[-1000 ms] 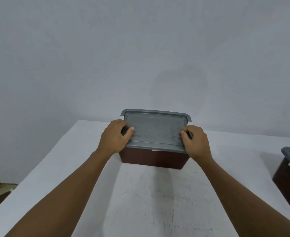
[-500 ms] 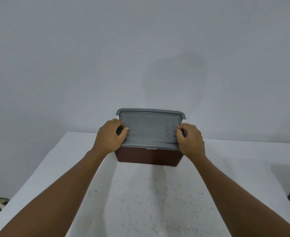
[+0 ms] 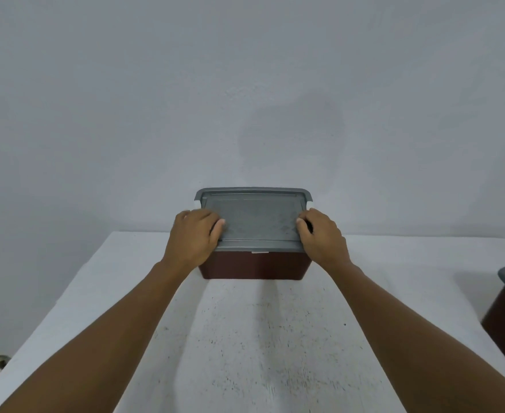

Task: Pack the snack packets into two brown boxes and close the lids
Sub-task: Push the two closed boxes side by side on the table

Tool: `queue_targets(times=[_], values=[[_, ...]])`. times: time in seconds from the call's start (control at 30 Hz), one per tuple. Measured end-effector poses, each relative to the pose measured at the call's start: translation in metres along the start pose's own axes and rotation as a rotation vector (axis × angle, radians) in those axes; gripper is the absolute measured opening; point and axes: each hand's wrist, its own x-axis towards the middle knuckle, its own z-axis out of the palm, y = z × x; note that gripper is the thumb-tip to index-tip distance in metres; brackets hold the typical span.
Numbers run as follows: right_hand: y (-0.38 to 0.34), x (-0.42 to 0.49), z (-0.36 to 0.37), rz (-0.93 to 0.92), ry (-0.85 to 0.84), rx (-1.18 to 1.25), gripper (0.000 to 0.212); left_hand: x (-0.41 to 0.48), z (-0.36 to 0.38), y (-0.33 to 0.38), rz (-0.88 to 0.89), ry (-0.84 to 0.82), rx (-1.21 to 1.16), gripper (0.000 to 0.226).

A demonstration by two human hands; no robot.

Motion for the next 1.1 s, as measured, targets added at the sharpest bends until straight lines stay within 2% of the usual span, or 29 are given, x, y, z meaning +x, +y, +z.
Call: queue_targets(times=[0.13,0.3,0.43,0.6,0.7,0.8,0.93,1.03,1.1], values=[[0.002,-0.021,-0.013,-0.078,-0.088,0.000,0.024,-0.002,-0.003,0.014,-0.014,-0.077,-0.044,0.053],[0.010,-0.046,-0.058,-0.147,-0.107,-0.092,0.024,-0.006,-0.003,0.044,0.039,-0.121,-0.103,0.031],[0.033,-0.073,-0.115,-0.100,-0.090,-0.128,0.031,-0.015,0.011,0.093,0.108,-0.158,-0.143,0.041],[0.084,-0.110,-0.199,0.031,-0.098,-0.168,0.024,-0.027,0.029,0.157,-0.006,-0.127,-0.013,0.040],[0.128,-0.138,-0.250,0.095,-0.089,-0.172,0.022,-0.033,0.042,0.211,0.000,-0.150,-0.024,0.042],[0.168,-0.161,-0.290,0.147,-0.112,-0.211,0.015,-0.040,0.053,0.269,-0.029,-0.193,-0.188,0.033],[0.225,-0.193,-0.336,0.224,-0.137,-0.334,0.017,-0.052,0.071,0.356,-0.079,-0.322,-0.389,0.027],[0.257,-0.211,-0.364,0.321,-0.116,-0.521,0.026,-0.055,0.073,0.429,-0.252,-0.461,-0.685,0.029],[0.273,-0.217,-0.383,0.430,-0.096,-0.656,0.039,-0.057,0.071,0.474,-0.376,-0.585,-0.921,0.039]])
